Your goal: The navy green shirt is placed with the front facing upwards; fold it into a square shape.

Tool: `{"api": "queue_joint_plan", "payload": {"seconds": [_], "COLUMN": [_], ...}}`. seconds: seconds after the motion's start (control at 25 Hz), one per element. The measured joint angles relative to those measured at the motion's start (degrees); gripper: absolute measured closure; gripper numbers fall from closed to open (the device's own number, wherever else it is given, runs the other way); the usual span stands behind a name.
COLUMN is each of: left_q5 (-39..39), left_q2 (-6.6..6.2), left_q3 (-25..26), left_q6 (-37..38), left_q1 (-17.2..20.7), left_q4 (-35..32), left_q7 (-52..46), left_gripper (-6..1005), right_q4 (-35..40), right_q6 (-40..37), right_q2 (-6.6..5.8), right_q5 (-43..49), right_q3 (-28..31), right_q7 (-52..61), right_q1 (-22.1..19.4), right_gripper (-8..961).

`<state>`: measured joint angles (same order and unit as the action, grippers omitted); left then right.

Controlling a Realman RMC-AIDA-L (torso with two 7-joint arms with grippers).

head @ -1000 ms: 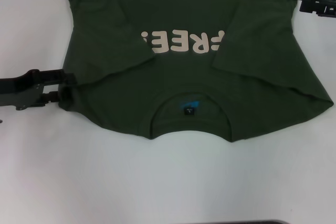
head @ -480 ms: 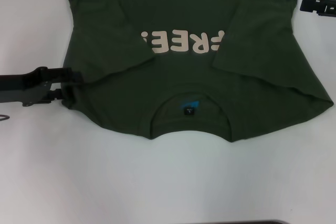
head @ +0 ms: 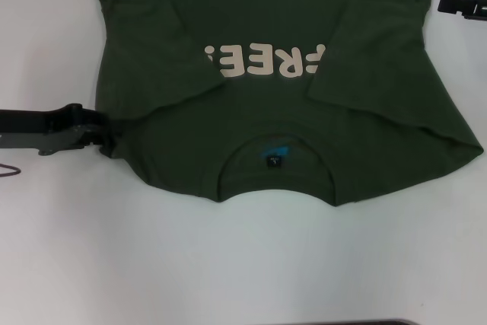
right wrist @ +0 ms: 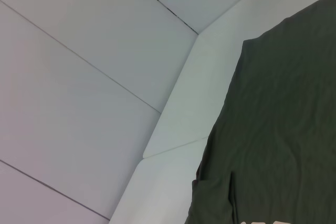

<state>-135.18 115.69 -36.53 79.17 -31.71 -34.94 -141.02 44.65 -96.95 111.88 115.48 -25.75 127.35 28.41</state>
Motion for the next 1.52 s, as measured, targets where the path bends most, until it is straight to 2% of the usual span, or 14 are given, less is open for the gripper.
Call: {"api": "queue_joint_plan", "payload": {"seconds": [0.08, 0.2, 0.4, 0.68, 0.88, 1.08, 1.16, 1.36, 1.52], "left_q5": [-0.04, 0.31, 0.63, 0.64, 1.48, 2.09, 2.14, 2.19, 2.14], "left_q2": [0.02, 0.07, 0.14, 0.02, 0.02, -0.51, -0.52, -0.54, -0.56], "left_q3": [-0.78, -0.48, 0.34, 0.39, 0.49, 0.55, 0.82, 1.04, 1.11], "left_q6": [-0.13, 0.3, 1.5, 1.74, 3.96, 5.6, 5.69, 6.16, 5.85], "left_q1": [-0.22, -0.24, 0.0, -0.42, 0.21, 0.36, 0.4, 0.43, 0.45], "left_q4": [-0.16, -0.9, -1.79, -1.93, -5.06, -6.02, -6.03, -6.1, -6.02], "left_q7": [-0.08, -0.07, 0.0, 0.05, 0.47, 1.08, 1.52, 2.23, 2.42], "left_gripper": [499, 730, 931, 955, 968, 967, 967, 967, 967], "right_q4": [0.0, 0.0, 0.0, 0.0, 0.0, -0.16, -0.48, -1.14, -1.38], "right_q6": [0.0, 0.0, 0.0, -0.04, -0.08, -0.38, -1.23, -4.92, -6.79], "right_q2": [0.0, 0.0, 0.0, 0.0, -0.11, -0.35, -0.86, -3.78, -5.21], "right_q5": [0.0, 0.0, 0.01, 0.01, 0.01, 0.45, 2.31, 10.22, 13.81], "right_q3": [0.09, 0.29, 0.54, 0.54, 0.53, 0.06, -0.08, -0.09, 0.04], "right_q7": [0.0, 0.0, 0.07, 0.09, 0.09, 0.35, 1.35, 5.99, 8.16], "right_q1": [0.0, -0.14, -0.37, -0.23, -0.3, -0.55, -0.63, -0.67, -1.56], "right_gripper": [25, 25, 25, 26, 26, 25, 25, 25, 26]}}
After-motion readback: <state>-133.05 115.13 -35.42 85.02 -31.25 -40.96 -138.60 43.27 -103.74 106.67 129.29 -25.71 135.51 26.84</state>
